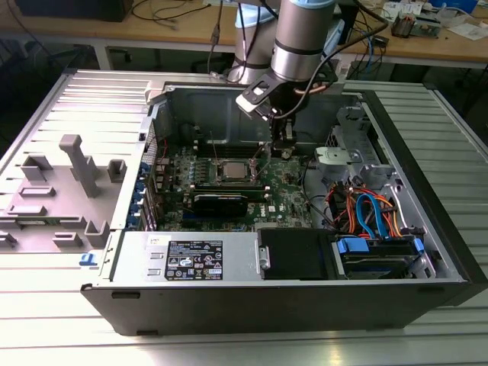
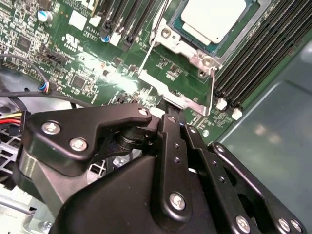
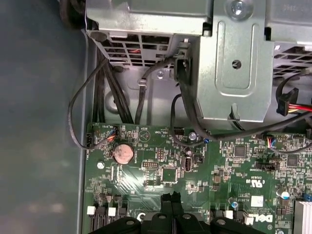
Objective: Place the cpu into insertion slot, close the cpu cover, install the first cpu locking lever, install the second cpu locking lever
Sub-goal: 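Close the cpu cover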
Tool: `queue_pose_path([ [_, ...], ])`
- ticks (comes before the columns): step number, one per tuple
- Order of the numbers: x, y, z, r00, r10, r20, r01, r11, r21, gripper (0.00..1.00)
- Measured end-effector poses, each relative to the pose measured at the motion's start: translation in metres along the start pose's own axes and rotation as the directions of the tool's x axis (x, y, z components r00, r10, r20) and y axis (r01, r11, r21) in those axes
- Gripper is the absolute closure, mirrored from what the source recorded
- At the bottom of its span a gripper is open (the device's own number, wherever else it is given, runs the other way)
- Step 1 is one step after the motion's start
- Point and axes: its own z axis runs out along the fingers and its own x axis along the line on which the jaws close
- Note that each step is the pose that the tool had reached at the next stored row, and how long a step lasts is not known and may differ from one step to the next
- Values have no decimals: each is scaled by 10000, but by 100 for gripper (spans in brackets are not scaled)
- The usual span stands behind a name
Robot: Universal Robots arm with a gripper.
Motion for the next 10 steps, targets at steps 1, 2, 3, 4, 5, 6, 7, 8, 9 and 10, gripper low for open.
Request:
queue_pose_path([
  [1,2,-23,1,10000,1,-3,-1,10000,1,89],
  [2,3,-48,1,10000,1,-5,-1,10000,1,89],
  [3,4,-79,2,10000,1,-7,-1,10000,0,89],
  [4,6,-106,4,10000,0,-11,0,10000,0,89],
  [5,7,-126,6,10000,1,-11,-1,10000,0,89],
  [6,9,-157,8,10000,1,-11,-1,10000,0,89],
  [7,11,-186,11,10000,1,-10,-1,10000,1,89],
  [8,13,-221,15,10000,0,-12,0,10000,0,89],
  [9,15,-257,19,10000,0,-12,0,10000,0,89],
  [10,16,-287,22,10000,1,-12,-1,10000,-1,89],
])
